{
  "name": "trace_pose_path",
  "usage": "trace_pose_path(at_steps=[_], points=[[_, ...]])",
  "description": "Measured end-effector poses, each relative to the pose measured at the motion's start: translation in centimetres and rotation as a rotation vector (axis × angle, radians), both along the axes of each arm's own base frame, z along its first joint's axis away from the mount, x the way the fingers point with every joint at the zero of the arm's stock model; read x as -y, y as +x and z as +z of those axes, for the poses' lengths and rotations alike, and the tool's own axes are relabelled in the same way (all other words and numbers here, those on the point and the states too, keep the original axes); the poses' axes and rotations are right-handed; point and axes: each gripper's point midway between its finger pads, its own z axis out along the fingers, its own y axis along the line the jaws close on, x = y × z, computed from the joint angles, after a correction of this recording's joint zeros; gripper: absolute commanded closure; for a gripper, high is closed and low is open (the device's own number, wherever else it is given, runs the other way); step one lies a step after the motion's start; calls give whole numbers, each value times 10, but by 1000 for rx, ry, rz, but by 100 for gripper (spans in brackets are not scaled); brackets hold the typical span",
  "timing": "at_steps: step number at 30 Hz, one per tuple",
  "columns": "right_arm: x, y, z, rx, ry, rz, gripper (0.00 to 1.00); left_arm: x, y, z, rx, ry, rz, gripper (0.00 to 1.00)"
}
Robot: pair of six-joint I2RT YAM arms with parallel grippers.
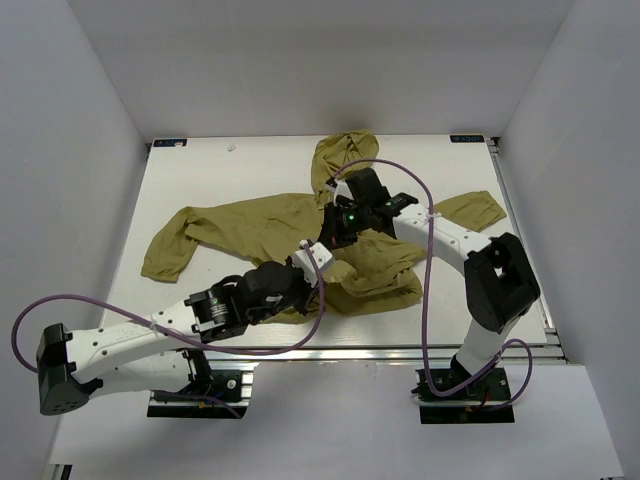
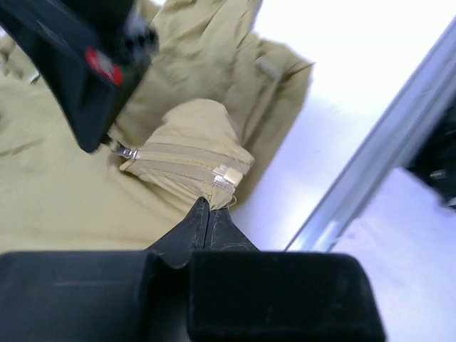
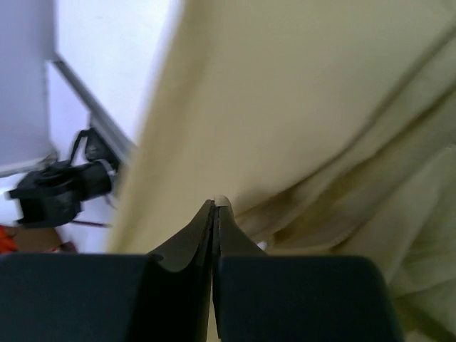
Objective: Zip up the jacket
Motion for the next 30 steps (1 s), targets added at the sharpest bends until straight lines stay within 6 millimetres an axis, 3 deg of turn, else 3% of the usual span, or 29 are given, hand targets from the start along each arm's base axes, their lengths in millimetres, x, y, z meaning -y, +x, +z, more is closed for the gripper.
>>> trace_pose_path(at_steps=[4,8,11,15,18,23,27,30], points=[[16,-5,-36,-28,-57,-29,100,5,-9,15,-4,-73,-39,100],[21,-16,-55,-52,-51,-8,100,7,-12,12,-18,-84,-48,100],[25,-14,-59,-22,-66,-17,100,8,-15,5,-37,-81,-55,100],[26,7,-47,71,-78,-54,100,12,-22,4,-70,-100,-85,100],[17,47,-31,166,-78,-100,100,16,-32,7,-117,-135,-118,100],[-5,151,-5,349,-70,-194,100,22,-59,-5,-263,-193,-189,100],[0,228,-1,438,-72,-297,100,17,-78,-26,-393,-202,-205,100],[14,282,-3,501,-59,-384,100,15,-90,-35,-473,-233,-210,100]])
